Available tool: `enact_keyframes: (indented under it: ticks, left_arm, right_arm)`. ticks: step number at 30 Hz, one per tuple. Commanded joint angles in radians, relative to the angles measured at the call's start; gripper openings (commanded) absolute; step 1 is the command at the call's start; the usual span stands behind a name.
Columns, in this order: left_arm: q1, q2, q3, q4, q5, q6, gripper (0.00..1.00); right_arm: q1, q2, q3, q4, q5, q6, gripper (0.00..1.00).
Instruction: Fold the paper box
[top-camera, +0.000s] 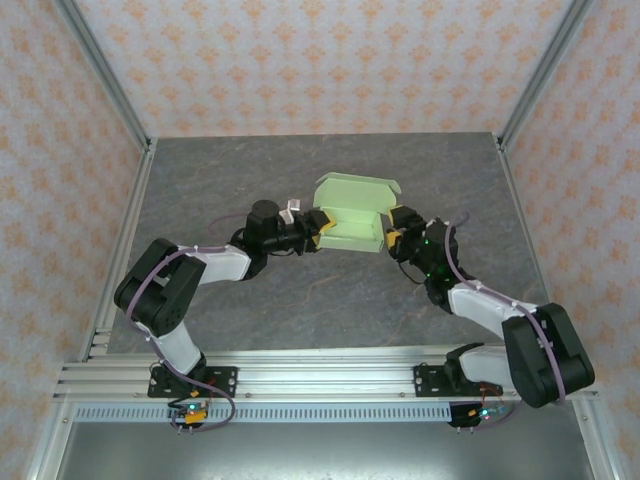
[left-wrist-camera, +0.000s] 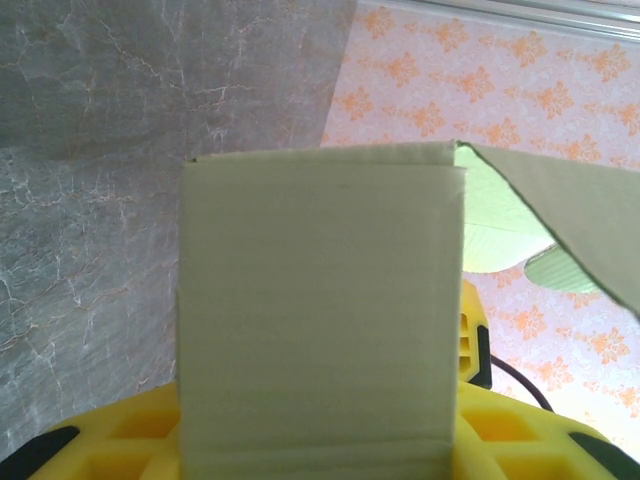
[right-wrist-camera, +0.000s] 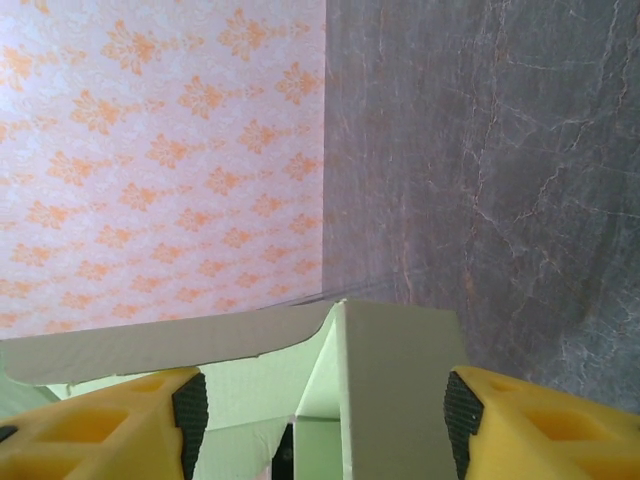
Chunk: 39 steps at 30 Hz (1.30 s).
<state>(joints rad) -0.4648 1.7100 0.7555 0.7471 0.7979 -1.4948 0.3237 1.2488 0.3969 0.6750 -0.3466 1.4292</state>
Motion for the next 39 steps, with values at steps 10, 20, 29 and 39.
enact_keyframes:
  ticks: [10,20,29,39]
  left_arm:
    - [-0.041,-0.062,0.016,0.061,-0.019,-0.038,0.4]
    - [-0.057,-0.066,0.022,0.051,-0.02,-0.034,0.4]
    - [-0.061,-0.073,0.021,0.033,-0.022,-0.023,0.4]
    - [-0.065,-0.071,0.031,0.028,-0.027,-0.022,0.4]
  right_arm:
    - [0.038,0.102,-0.028,0.222,0.036,0.087,0.52]
    - [0.038,0.072,-0.034,0.204,0.041,0.076,0.41]
    - [0.046,0.027,-0.018,0.107,0.028,0.018,0.4]
    - [0.07,0.054,-0.001,0.097,0.019,-0.001,0.4]
